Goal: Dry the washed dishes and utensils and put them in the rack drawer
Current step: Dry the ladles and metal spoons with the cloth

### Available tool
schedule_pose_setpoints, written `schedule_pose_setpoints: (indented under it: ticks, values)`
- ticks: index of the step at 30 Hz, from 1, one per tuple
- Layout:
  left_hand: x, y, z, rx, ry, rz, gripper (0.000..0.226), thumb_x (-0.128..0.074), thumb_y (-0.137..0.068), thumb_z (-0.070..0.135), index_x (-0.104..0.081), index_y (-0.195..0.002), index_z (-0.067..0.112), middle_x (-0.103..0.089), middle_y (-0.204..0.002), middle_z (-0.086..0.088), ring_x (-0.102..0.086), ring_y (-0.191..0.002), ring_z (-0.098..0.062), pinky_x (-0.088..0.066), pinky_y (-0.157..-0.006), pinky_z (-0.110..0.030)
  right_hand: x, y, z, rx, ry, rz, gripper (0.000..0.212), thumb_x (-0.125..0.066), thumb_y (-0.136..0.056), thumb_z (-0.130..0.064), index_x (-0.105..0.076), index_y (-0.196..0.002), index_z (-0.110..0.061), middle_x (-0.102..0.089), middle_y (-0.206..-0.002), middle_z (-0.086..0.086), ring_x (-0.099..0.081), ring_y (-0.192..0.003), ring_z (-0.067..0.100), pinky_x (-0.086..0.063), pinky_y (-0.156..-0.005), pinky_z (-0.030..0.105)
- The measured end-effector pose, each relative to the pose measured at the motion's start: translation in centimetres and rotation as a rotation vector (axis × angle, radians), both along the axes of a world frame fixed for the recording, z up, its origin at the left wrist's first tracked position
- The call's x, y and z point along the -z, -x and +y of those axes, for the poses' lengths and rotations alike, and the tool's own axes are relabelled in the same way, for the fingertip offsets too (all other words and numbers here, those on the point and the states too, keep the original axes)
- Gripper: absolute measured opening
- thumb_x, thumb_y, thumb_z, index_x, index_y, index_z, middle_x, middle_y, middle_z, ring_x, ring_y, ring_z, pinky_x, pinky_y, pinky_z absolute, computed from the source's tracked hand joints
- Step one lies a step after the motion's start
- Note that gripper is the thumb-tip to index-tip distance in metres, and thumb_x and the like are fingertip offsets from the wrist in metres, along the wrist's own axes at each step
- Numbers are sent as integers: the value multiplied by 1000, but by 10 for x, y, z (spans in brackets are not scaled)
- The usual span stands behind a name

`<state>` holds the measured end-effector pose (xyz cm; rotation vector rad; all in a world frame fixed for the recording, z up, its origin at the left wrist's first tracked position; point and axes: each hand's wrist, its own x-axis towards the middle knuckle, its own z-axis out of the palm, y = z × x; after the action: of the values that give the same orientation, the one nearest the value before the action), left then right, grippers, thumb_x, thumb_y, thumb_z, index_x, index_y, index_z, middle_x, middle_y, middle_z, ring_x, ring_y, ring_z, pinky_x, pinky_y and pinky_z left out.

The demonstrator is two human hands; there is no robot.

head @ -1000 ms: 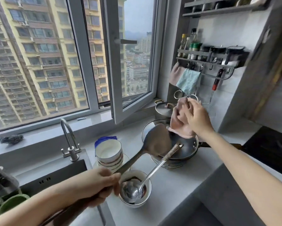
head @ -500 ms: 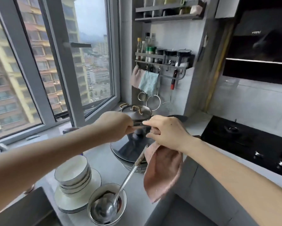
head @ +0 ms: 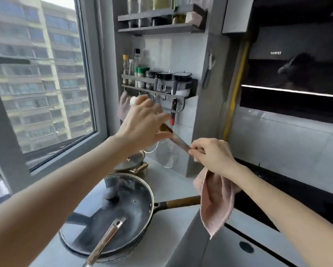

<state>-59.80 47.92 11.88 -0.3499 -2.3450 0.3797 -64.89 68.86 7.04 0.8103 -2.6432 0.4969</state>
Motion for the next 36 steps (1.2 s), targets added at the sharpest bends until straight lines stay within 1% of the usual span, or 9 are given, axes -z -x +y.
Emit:
schedule_pose_setpoints:
  ticks: [4,7,10,13,18,23,28,33,36]
  values:
    - [5,61,9,-50,-120,51,40,-50,-83,53,-68,-109,29,-62,-120,-5,-54,-116,-31,-26,-108,-62,-9,90,38,0,-77,-39,15,-56,-91,-32,-61,-79,-24,-69,-70,-9,-64,-82,14,-48,-75,30]
    - [13,93,15,-135,-288,117,44,-44,-84,50,-64,-117,29,-60,-124,-9,-53,-117,-34,-28,-109,-56,-10,149,64,-53,-95,-103,13,-58,-90,-30,-59,-77,-34,-65,-63,-14,-62,-75,8,-46,-70,25]
    - [32,119,12,-211,-407,162,41,-61,-83,36,-60,-122,23,-62,-121,-11,-56,-111,-35,-31,-107,-48,6,194,80,-79,-79,-161,13,-60,-89,-26,-64,-85,-38,-64,-59,-16,-64,-72,5,-46,-69,23]
    - [51,140,4,-288,-494,83,41,-70,-80,28,-63,-120,22,-62,-121,-11,-55,-111,-36,-36,-102,-46,37,229,82,-46,-129,-207,11,-58,-90,-28,-64,-88,-37,-66,-62,-14,-64,-75,8,-48,-71,26]
    - [69,165,-7,-378,-660,-15,42,-64,-86,26,-58,-127,24,-56,-132,-6,-49,-119,-34,-34,-102,-40,92,268,57,14,-141,-270,10,-55,-92,-28,-62,-90,-34,-69,-71,-12,-65,-77,12,-47,-66,26]
    - [85,192,-26,-358,-688,-22,44,-60,-88,22,-55,-131,24,-54,-137,-1,-50,-122,-29,-35,-102,-37,139,300,13,69,94,-362,13,-58,-86,-15,-61,-77,-24,-53,-54,-10,-65,-68,20,-50,-65,30]
    - [94,226,-53,-321,-706,-70,52,-58,-86,14,-50,-136,24,-47,-143,1,-44,-130,-25,-30,-108,-33,150,310,-43,2,466,-457,37,-47,-83,15,-41,-58,-13,-31,-50,-5,-30,-49,11,-36,-48,22]
    - [100,262,-79,-309,-698,-172,64,-54,-85,8,-39,-142,31,-35,-151,6,-30,-140,-27,-23,-114,-38,162,319,-87,55,498,-384,22,-58,-79,-20,-50,-60,-28,-45,-44,-10,-46,-53,21,-43,-53,35]
    - [100,280,-90,-302,-705,-221,71,-53,-82,5,-34,-144,35,-28,-154,7,-23,-143,-25,-22,-114,-38,151,313,-109,115,491,-314,19,-62,-84,-18,-56,-68,-26,-53,-56,-10,-52,-63,20,-38,-59,31]
